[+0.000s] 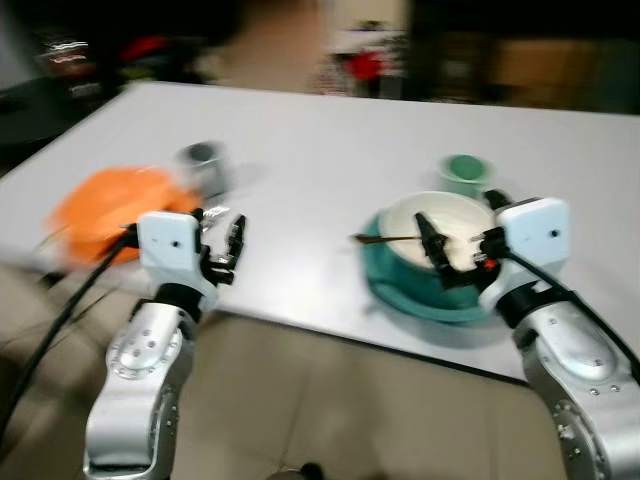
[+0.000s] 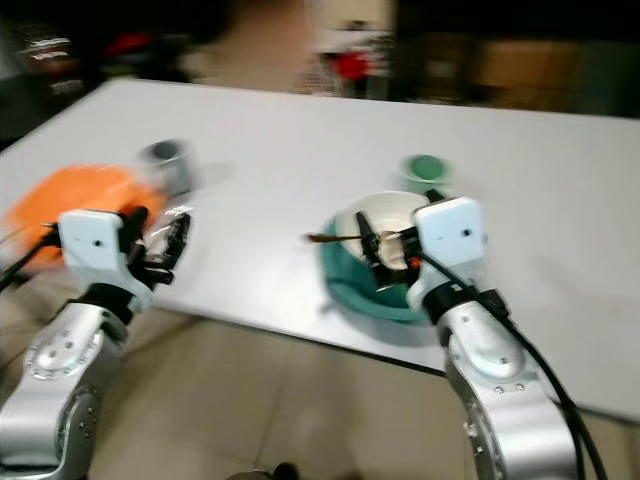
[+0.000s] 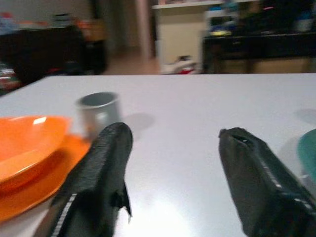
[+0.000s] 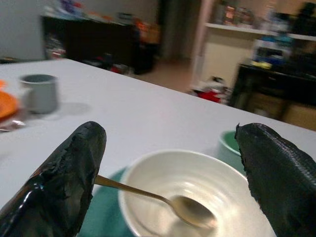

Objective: Setting the table

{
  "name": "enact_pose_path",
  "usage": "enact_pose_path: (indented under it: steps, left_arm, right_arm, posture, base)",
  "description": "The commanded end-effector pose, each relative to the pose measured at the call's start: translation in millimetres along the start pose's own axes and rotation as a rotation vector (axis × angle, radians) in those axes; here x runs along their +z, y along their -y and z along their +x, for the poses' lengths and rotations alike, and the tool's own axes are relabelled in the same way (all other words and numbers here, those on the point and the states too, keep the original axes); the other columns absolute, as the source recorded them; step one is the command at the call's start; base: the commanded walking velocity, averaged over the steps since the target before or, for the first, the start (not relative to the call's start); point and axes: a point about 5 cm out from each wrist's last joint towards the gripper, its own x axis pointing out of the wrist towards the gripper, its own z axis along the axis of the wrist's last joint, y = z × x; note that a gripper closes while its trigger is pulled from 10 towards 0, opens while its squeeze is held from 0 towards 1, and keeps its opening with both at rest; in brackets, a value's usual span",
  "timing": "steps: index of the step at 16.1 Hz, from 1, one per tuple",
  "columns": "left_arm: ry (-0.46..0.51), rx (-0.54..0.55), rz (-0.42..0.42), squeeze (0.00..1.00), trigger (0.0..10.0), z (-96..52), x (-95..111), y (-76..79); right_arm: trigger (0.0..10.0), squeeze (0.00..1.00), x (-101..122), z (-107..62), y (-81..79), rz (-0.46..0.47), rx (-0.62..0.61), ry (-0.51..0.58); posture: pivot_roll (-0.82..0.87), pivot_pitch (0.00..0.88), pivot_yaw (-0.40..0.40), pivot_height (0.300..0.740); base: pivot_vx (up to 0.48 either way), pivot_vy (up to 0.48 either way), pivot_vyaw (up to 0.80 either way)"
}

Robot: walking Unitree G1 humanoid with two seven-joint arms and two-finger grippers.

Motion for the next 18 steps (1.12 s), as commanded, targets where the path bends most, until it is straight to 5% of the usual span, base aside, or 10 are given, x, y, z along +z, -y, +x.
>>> enact_pose_path:
  steps: [1, 3, 5, 13, 18]
  left_arm:
    - [0.031, 0.013, 0.028, 0.61, 10.0, -0.2, 9.4, -3.3]
    - [0.034, 0.019, 0.016, 0.53, 10.0, 2.1, 9.2, -5.7]
    - [0.024, -0.001, 0.035, 0.32, 10.0, 5.7, 5.5, 2.6]
    - [0.012, -0.017, 0.033, 0.34, 10.0, 8.1, 7.8, 0.5]
    - [0.003, -0.006, 0.029, 0.35, 10.0, 5.6, 7.8, -2.8]
  right_arm:
    - [10.0, 1.0, -0.9, 3.0, -2.8, 0.012, 0.022, 0.007]
    - [10.0, 1.0, 0.1, 4.2, -5.3, 0.017, 0.028, 0.003]
    - [10.0, 1.0, 0.2, 2.7, 4.7, 0.055, -0.032, 0.009]
    - [10.0, 1.0, -4.6, 3.7, 0.8, 0.127, -0.061, -0.002]
    - [10.0, 1.0, -10.5, 5.0, 1.0, 0.148, -0.076, -0.042]
  posture:
    - [-0.07, 0.0, 0.082, 0.74]
    - [-0.1, 0.0, 0.091, 0.74]
    - [-0.1, 0.0, 0.085, 0.74]
    - [-0.09, 0.0, 0.099, 0.74]
    - [-0.08, 0.0, 0.094, 0.74]
  base:
    - [0.0, 0.0, 0.8]
    - [0.0, 0.0, 0.8]
    - [0.0, 0.0, 0.8]
    - [0.0, 0.199, 0.8]
    - [0.0, 0.342, 0.0]
